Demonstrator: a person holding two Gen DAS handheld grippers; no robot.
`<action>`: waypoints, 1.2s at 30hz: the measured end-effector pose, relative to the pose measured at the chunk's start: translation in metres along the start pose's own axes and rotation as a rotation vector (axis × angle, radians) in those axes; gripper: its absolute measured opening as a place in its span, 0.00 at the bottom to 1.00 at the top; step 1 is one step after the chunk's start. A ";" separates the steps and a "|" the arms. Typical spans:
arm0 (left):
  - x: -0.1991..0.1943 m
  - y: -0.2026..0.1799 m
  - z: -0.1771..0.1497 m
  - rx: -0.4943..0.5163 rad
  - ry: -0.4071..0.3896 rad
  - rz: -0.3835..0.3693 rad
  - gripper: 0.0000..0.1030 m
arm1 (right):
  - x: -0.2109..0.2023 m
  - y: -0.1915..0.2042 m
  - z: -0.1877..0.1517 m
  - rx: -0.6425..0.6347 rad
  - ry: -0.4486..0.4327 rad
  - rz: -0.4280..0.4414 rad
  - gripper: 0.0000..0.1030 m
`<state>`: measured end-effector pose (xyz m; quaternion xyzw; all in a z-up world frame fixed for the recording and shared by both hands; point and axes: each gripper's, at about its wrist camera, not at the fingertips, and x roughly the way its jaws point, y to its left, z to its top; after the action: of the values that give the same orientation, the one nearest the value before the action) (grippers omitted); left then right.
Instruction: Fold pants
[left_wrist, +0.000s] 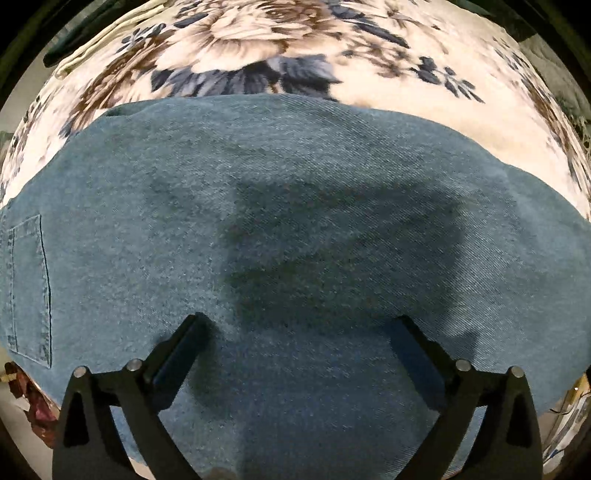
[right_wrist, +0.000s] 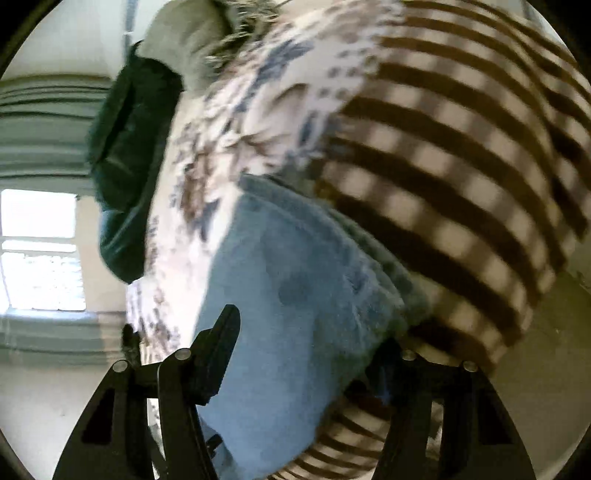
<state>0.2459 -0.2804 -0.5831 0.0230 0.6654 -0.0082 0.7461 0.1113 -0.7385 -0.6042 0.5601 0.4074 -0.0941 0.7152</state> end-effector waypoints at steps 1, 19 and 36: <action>0.001 0.001 -0.001 -0.003 -0.002 0.001 1.00 | 0.005 0.000 0.001 0.000 0.010 0.003 0.63; 0.011 0.004 0.009 -0.083 -0.036 0.004 1.00 | 0.044 0.019 0.015 -0.069 0.028 -0.049 0.25; -0.080 0.062 0.030 -0.102 -0.039 -0.009 1.00 | -0.013 0.186 -0.064 -0.344 -0.067 -0.203 0.05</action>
<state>0.2689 -0.2215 -0.4985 -0.0184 0.6503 0.0218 0.7591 0.1821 -0.6201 -0.4632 0.3823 0.4477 -0.1137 0.8003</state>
